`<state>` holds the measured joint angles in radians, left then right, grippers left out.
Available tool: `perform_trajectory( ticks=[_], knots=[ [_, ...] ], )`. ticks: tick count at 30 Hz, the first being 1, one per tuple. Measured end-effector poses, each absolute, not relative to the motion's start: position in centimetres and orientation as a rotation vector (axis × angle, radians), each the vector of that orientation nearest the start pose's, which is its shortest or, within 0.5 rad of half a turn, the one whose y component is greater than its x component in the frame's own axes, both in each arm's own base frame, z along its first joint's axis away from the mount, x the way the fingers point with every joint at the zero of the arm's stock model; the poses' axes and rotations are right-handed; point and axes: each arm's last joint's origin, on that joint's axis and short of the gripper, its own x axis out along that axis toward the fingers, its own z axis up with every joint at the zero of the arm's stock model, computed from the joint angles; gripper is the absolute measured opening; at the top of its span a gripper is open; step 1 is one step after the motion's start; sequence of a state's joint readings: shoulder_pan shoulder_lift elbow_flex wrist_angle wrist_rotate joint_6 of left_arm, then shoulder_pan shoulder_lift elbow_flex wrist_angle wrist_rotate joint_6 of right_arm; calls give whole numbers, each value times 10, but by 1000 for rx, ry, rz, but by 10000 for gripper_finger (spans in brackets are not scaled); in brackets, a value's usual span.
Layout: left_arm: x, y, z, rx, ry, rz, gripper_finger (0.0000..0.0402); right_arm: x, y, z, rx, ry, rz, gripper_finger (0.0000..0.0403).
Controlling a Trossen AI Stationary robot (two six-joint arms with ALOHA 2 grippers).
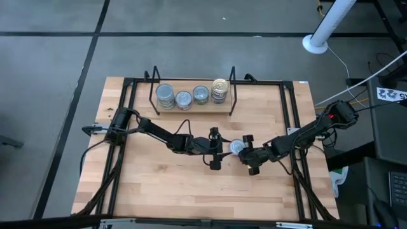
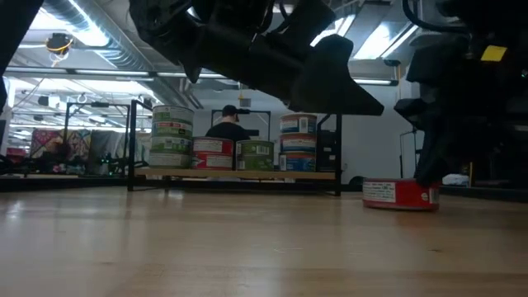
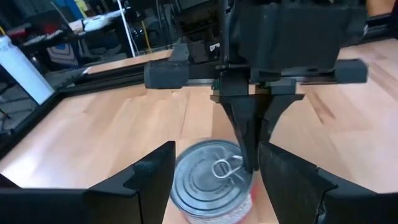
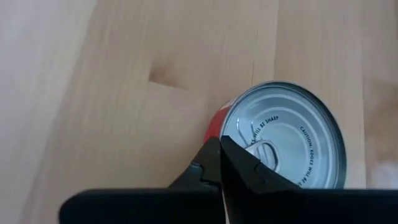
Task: Stack canned seafood by type on shelf
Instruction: Stack the red tuna can on top of the red tuna can on the shelf
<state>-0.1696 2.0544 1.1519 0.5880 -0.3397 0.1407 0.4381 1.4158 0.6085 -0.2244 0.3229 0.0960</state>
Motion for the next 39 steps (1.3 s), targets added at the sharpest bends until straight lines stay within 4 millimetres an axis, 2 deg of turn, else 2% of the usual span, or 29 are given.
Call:
perform_trajectory(
  ticks=[6,13,21,29,39],
  knots=[
    [428,-63,153,294,324,129,225,226,96,150,-273,908,62,1],
    [426,-67,148,388,363,-23,225,232,97,155,-250,833,43,0],
    [422,-67,139,532,466,-76,225,243,80,159,-139,792,-19,0],
    [420,-69,136,658,493,-108,225,251,65,162,4,765,-29,0],
    [417,-67,132,801,561,-102,225,253,63,163,73,750,-53,0]
  ],
)
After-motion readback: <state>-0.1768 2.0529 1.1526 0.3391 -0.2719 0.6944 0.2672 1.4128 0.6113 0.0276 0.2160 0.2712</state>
